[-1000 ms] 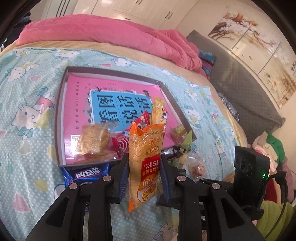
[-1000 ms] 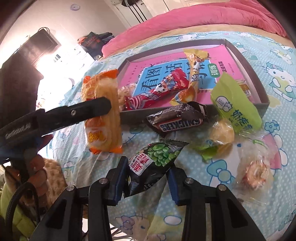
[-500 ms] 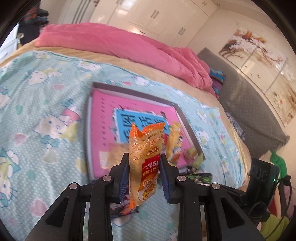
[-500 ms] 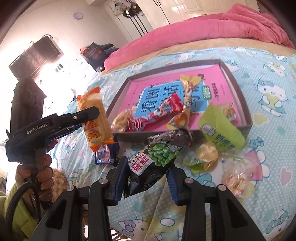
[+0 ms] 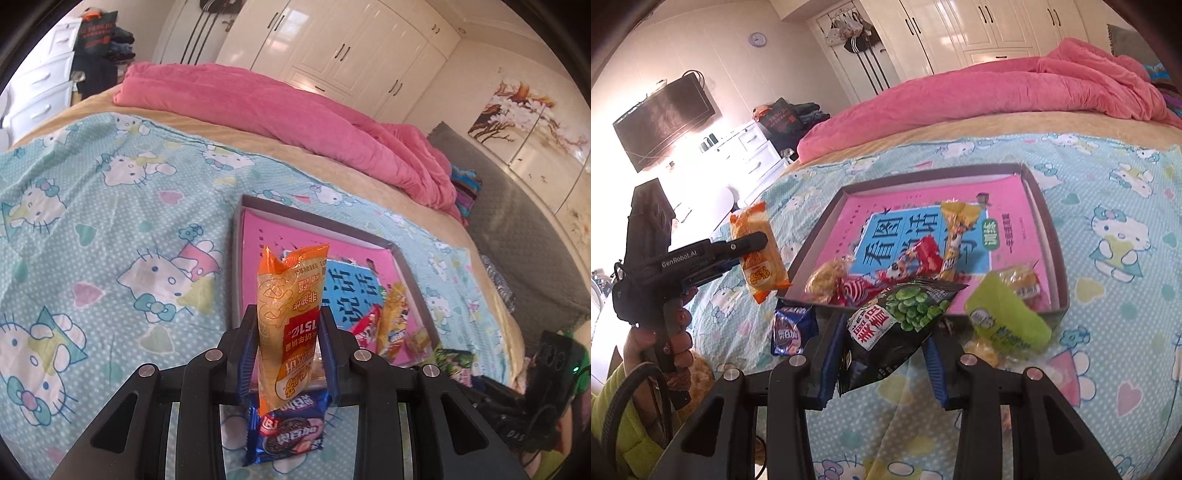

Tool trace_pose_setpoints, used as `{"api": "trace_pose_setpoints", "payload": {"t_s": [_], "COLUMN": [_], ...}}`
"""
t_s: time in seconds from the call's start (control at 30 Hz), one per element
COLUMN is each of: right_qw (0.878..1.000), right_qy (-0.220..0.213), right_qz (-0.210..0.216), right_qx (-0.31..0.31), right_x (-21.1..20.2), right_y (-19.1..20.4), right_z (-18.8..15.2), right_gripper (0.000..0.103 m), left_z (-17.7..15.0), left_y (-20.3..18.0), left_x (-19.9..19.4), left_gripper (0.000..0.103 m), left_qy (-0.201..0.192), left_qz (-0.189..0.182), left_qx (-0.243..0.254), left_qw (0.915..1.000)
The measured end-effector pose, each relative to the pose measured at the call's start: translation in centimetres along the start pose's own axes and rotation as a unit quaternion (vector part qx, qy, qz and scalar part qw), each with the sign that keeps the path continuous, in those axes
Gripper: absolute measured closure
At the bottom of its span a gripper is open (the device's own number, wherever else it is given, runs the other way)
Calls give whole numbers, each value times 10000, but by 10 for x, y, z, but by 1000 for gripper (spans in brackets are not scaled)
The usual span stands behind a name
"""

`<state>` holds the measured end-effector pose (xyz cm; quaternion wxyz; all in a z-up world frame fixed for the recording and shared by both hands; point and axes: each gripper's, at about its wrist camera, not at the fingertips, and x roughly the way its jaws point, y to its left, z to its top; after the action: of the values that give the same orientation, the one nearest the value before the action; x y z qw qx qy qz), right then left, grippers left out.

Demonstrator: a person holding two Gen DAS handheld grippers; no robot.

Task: Organize snacks
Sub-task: 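Lift and carry the orange cake bag toward the tray while the right tool carries the green bag, then lower the orange cake bag into the tray while the right tool brings the green bag over it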

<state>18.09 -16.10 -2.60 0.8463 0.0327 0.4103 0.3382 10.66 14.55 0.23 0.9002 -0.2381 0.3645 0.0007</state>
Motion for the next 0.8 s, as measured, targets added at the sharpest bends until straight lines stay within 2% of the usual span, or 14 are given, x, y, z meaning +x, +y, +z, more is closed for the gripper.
{"api": "trace_pose_setpoints", "payload": {"t_s": [0.43,0.8], "right_qw": [9999,9996], "right_qy": [-151,-253], "right_qz": [-17,-64], "right_qx": [56,74], "right_x": [3,11], "right_y": [-10,-18], "right_z": [13,26], "right_gripper": [62,62], "left_z": [-1,-3], "left_y": [-3,-5], "left_x": [26,42], "left_gripper": [71,71], "left_qy": [139,275], "left_qz": [522,626], "left_qx": [270,293], "left_qw": [9982,9972]}}
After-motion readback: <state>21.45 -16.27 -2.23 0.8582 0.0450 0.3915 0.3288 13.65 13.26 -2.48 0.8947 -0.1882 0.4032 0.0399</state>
